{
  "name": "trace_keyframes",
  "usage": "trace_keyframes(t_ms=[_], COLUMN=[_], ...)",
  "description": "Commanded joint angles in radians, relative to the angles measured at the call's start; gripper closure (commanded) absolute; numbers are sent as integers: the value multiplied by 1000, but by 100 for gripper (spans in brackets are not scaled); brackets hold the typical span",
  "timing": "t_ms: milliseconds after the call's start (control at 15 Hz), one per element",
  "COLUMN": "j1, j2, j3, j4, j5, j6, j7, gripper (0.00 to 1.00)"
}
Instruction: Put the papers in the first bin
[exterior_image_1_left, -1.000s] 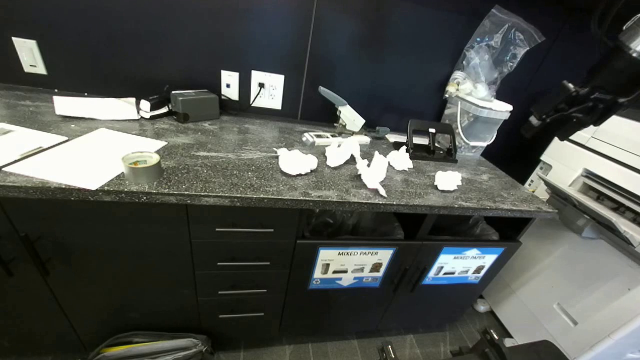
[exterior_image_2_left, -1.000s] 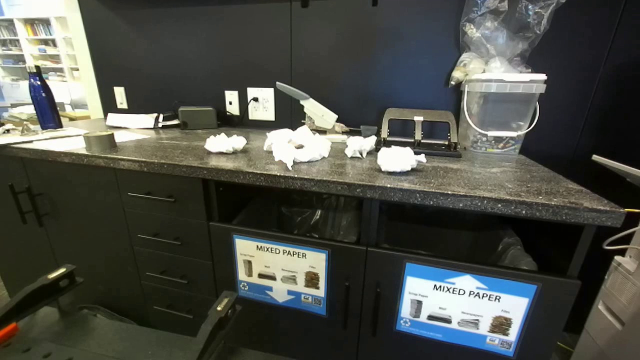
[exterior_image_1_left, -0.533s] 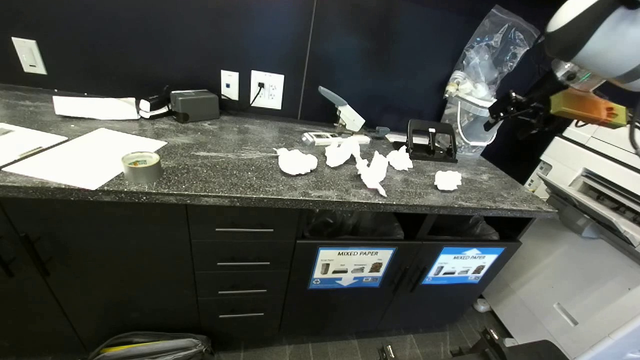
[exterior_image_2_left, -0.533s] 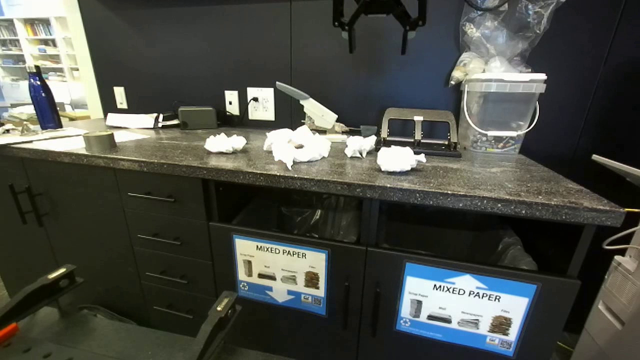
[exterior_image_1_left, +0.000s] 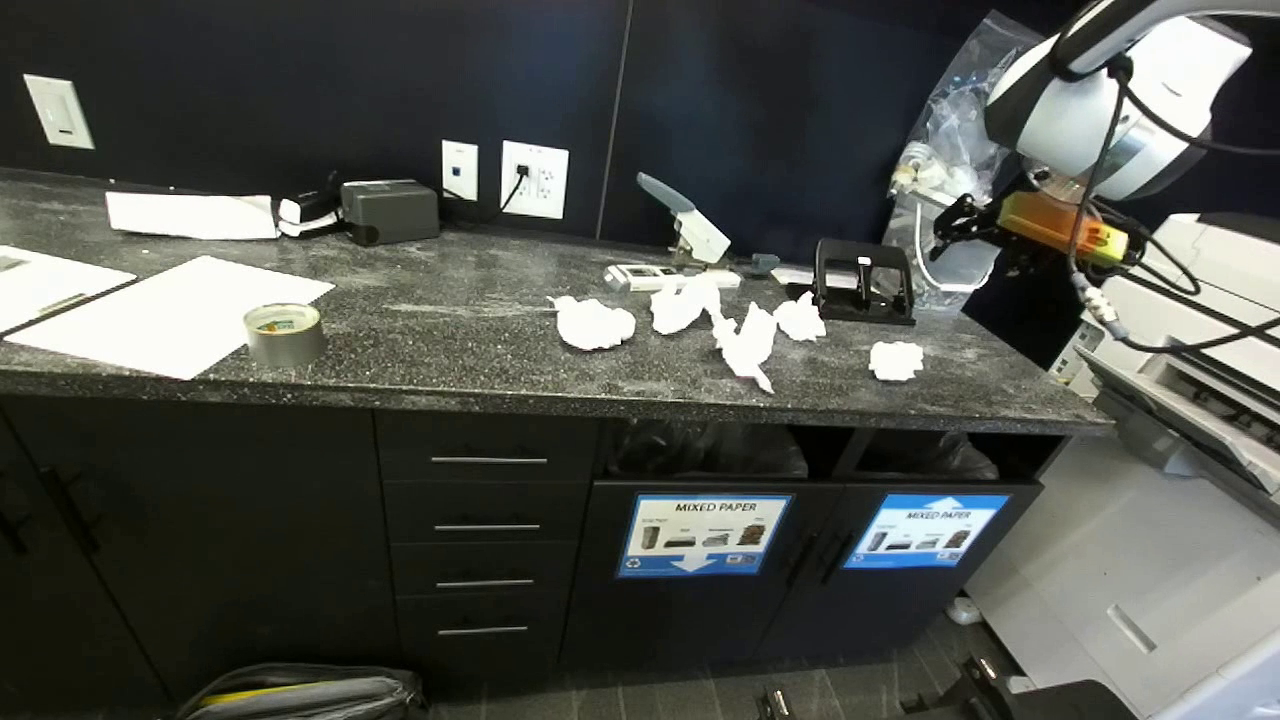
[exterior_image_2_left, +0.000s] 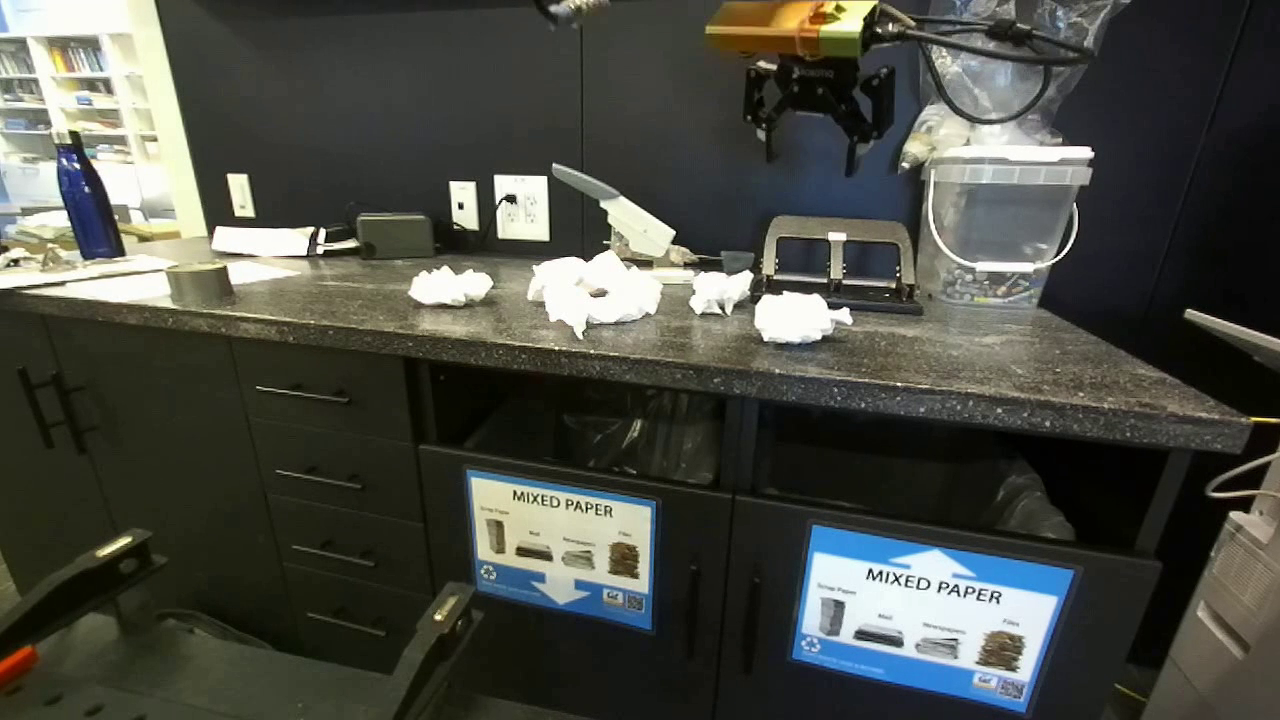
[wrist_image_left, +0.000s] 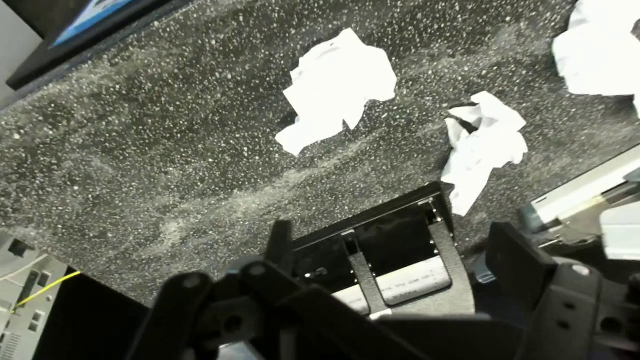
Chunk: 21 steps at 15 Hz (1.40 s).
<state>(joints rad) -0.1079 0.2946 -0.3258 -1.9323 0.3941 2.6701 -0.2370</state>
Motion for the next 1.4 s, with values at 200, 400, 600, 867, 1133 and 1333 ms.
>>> trace_keyframes(t_ms=[200, 400, 600, 867, 1133, 1333], j1=[-174, -231, -275, -281, -274, -282], j2=[350, 441, 486, 536, 586, 621], j3=[98, 137, 195, 218, 204, 204], j4=[396, 527, 622, 718, 778, 815], j5=[-87, -85, -71, -88, -112, -119], j6=[-142, -260, -394, -572, -673, -696], j7=[265, 302, 270, 282, 298, 302], gripper=[0, 0, 0, 0, 0, 0])
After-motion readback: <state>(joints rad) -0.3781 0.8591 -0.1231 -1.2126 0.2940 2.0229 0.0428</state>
